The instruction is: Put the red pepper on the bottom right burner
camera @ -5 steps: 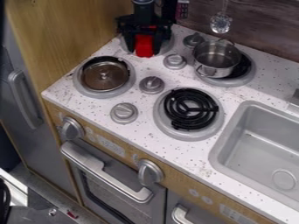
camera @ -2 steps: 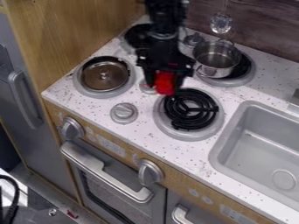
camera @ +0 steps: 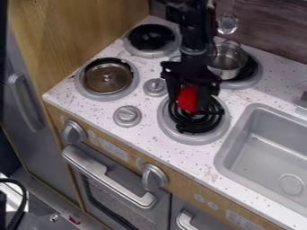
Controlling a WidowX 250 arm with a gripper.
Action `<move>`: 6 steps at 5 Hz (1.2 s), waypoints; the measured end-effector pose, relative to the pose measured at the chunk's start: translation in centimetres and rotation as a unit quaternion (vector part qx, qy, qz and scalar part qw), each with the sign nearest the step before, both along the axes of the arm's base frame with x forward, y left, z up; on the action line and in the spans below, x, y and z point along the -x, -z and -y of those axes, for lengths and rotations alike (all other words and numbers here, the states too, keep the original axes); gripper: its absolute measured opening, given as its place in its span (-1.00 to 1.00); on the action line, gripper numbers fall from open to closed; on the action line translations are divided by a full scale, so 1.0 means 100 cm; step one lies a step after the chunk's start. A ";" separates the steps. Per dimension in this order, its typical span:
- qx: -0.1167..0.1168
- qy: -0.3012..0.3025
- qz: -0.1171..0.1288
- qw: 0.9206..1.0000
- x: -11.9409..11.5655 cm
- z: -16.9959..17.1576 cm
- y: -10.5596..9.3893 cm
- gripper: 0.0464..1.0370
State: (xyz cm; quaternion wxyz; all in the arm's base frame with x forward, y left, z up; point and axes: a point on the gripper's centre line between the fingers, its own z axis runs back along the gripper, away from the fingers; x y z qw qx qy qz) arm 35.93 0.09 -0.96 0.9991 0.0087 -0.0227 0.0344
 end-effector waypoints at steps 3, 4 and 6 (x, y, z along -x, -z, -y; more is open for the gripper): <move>0.009 0.001 -0.017 1.000 0.003 0.003 0.004 0.93; 0.002 0.006 0.006 1.000 -0.006 0.001 -0.018 0.92; 0.002 -0.006 0.078 0.997 -0.013 -0.005 -0.079 0.92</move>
